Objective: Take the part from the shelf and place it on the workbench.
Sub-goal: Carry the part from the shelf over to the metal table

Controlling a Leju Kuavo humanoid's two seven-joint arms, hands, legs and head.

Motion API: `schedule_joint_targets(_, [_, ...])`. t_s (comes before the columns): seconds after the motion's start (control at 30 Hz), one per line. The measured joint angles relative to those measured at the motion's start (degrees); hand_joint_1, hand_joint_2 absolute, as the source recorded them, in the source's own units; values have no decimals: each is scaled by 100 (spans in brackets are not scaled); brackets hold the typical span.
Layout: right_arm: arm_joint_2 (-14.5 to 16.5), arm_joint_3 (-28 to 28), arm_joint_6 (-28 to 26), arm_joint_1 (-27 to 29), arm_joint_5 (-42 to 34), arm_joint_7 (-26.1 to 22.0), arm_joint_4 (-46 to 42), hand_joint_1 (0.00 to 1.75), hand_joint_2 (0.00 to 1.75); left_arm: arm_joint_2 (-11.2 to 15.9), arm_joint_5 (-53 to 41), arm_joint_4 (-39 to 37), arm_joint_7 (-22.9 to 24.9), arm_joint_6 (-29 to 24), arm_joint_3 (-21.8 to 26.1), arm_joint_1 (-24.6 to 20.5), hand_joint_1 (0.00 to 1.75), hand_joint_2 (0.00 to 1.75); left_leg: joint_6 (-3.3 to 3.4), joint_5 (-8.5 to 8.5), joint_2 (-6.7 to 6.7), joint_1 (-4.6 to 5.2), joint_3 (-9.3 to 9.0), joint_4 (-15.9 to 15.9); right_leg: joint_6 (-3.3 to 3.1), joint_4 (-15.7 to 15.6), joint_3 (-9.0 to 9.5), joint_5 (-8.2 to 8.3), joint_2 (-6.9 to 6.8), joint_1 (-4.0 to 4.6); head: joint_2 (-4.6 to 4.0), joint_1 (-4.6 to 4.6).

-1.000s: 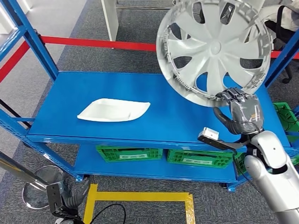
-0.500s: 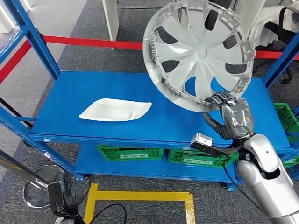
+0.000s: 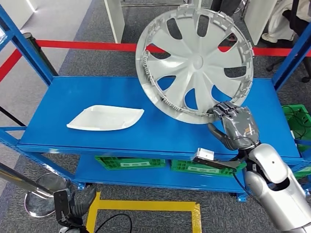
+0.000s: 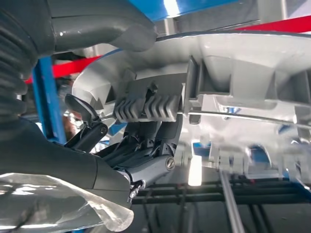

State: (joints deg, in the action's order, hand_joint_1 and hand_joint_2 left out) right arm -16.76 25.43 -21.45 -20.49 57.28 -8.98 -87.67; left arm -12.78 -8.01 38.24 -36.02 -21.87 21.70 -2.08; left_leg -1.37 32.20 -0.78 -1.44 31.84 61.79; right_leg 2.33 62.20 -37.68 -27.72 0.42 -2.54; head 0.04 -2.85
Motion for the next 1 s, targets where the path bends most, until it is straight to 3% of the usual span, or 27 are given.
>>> schedule_joint_targets(0.03, [-1, 13, 1, -2, 11, 8, -4, 175, 175, -1, -21, 4, 0, -44, 0, -7, 0, 175, -18, 119, 18, -4, 134, 263, -28, 1, 9, -19, -2, 1, 0, -11])
schedule_joint_targets(0.1, [-1, 27, -2, -2, 24, 22, -8, 175, 175, -3, -31, 8, 15, -110, 1, -14, 0, 175, -34, 382, 43, -1, 577, 1033, -64, 1, 23, -42, -8, 23, 0, -22])
schedule_joint_targets(0.13, [-1, 35, -4, -1, 30, 26, -8, 175, 175, -4, -17, 8, 33, -138, 2, -9, 0, 175, -27, 443, 46, 4, 786, 1346, -79, 0, 33, -52, -7, 38, 0, -23])
schedule_joint_targets(0.17, [-2, 44, -7, 1, 36, 29, -8, 175, 175, -6, -2, 8, 52, -172, 5, -3, 0, 175, -1, 394, 47, 16, 921, 1485, -96, 0, 47, -63, -2, 56, 0, -23])
schedule_joint_targets(0.2, [-1, 54, -9, 0, 40, 31, -8, 175, 175, -7, 12, 8, 68, -203, 8, -1, 0, 175, 46, 232, 48, 39, 957, 1408, -109, -2, 65, -72, 6, 73, 0, -23])
schedule_joint_targets(0.23, [-1, 67, -10, -4, 46, 31, -8, 175, 175, -8, 23, 8, 75, -233, 12, -2, 0, 175, 120, -20, 48, 80, 903, 1129, -118, -8, 83, -79, 17, 89, 0, -23])
schedule_joint_targets(0.3, [-1, 97, -11, -5, 54, 26, -7, 175, 175, -3, 28, 9, 79, -280, 28, -9, 0, 175, 323, -475, 46, 195, 694, 419, -121, -31, 106, -83, 35, 103, 0, -17])
schedule_joint_targets(0.37, [-2, 129, -13, 12, 63, 22, 5, 175, 175, 0, 34, 13, 82, -305, 54, -1, 0, 175, 446, -643, 40, 282, 579, 65, -96, -67, 111, -69, 35, 78, 0, -25])
schedule_joint_targets(0.4, [-3, 144, -14, 19, 69, 20, 10, 175, 175, -1, 38, 15, 84, -315, 68, 5, 0, 175, 458, -652, 38, 296, 565, 38, -74, -94, 113, -56, 33, 70, 0, -32])
schedule_joint_targets(0.47, [-3, 162, -13, 18, 85, 17, 9, 175, 175, -6, 46, 26, 85, -331, 90, -5, 0, 175, 455, -687, 44, 280, 478, -156, -29, -144, 117, -62, 22, 75, 0, -35])
schedule_joint_targets(0.53, [-6, 169, -14, -15, 99, 16, 9, 175, 175, -28, 48, 39, 81, -355, 107, -30, 0, 175, 456, -737, 55, 233, 367, -390, -23, 44, 27, -243, 18, 113, 0, -12])
schedule_joint_targets(0.6, [-9, 190, -16, -53, 111, 18, 22, 175, 175, -66, 54, 42, 81, -389, 119, -27, 0, 175, 455, -765, 53, 218, 347, -441, -35, 647, -215, -574, 26, 135, 0, 8])
schedule_joint_targets(0.67, [-9, 227, -17, -65, 126, 15, 40, 175, 175, -87, 61, 42, 86, -420, 138, -13, 0, 175, 449, -762, 52, 215, 353, -409, 2, 1135, -404, -709, 25, 143, 0, 11])
schedule_joint_targets(0.7, [-9, 251, -16, -69, 131, 11, 48, 175, 175, -96, 63, 42, 86, -430, 150, -13, 0, 175, 441, -755, 52, 211, 357, -385, 34, 1110, -380, -619, 17, 139, 0, 11])
schedule_joint_targets(0.8, [-9, 296, -15, -120, 138, 3, 55, 175, 175, -107, 64, 47, 87, -437, 168, -24, 0, 175, 375, -711, 43, 197, 395, -269, 112, 154, 137, -162, -17, 118, 0, 16])
schedule_joint_targets(0.87, [-9, 302, -16, -166, 139, 3, 52, 175, 175, -109, 64, 55, 87, -438, 172, -31, 0, 175, 313, -709, 33, 209, 446, -197, 53, -185, 328, -113, -11, 131, 0, 15])
schedule_joint_targets(0.93, [-9, 305, -17, -186, 139, 4, 49, 175, 175, -108, 64, 57, 87, -445, 178, -26, 0, 175, 257, -750, 26, 214, 478, -178, -52, -189, 321, -75, 1, 145, 0, 10])
schedule_joint_targets(1.0, [-9, 309, -16, -208, 141, 5, 50, 175, 175, -104, 64, 57, 87, -481, 188, -23, 0, 175, 197, -657, 25, 203, 513, -97, -139, -204, 298, -11, -17, 131, 0, 6])
